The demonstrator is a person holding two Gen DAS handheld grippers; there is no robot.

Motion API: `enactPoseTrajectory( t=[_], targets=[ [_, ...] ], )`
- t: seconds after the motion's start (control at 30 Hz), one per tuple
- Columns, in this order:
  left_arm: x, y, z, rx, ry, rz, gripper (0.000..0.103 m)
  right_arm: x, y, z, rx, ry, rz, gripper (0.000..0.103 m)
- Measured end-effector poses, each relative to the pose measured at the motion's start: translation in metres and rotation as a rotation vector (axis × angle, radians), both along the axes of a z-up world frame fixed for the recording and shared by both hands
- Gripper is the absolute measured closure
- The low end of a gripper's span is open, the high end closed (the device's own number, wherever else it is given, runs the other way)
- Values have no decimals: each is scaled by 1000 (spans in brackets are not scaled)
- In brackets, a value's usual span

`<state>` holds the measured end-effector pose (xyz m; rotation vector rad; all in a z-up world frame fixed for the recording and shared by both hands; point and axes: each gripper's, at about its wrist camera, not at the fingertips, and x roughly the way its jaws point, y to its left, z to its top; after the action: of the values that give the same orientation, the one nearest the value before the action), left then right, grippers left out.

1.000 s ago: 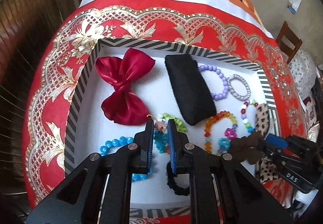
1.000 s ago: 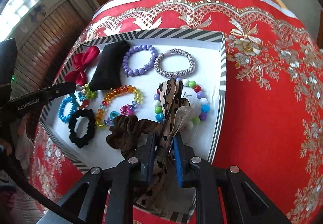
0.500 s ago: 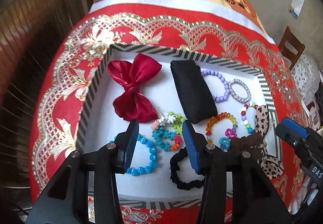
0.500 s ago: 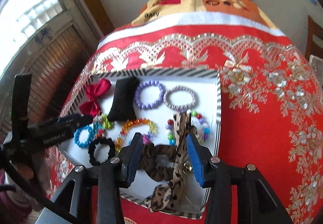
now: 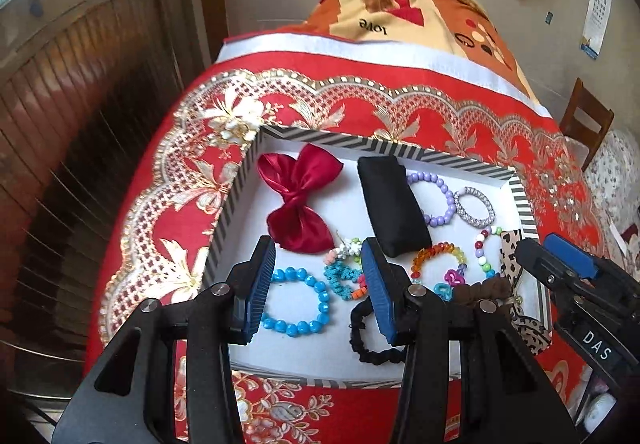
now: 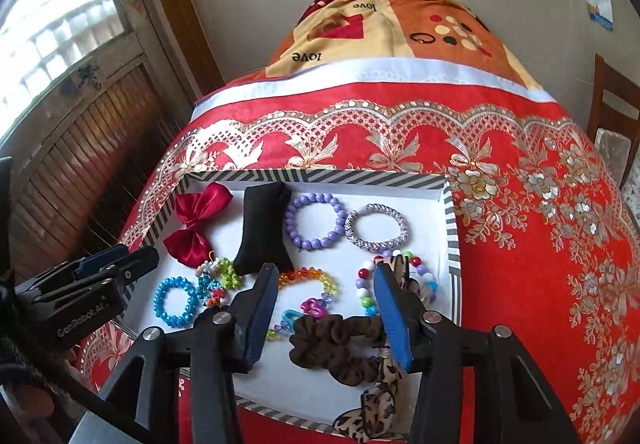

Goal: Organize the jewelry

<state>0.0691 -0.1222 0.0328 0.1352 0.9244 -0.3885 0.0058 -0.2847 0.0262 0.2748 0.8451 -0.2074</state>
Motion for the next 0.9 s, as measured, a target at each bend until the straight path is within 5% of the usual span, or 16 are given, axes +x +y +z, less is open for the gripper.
enactPoseTrajectory(
  t=[0.9],
  targets=[
    [-15, -5, 8, 50, -58, 4, 59, -3, 1, 1, 17, -2, 2, 49]
  ],
)
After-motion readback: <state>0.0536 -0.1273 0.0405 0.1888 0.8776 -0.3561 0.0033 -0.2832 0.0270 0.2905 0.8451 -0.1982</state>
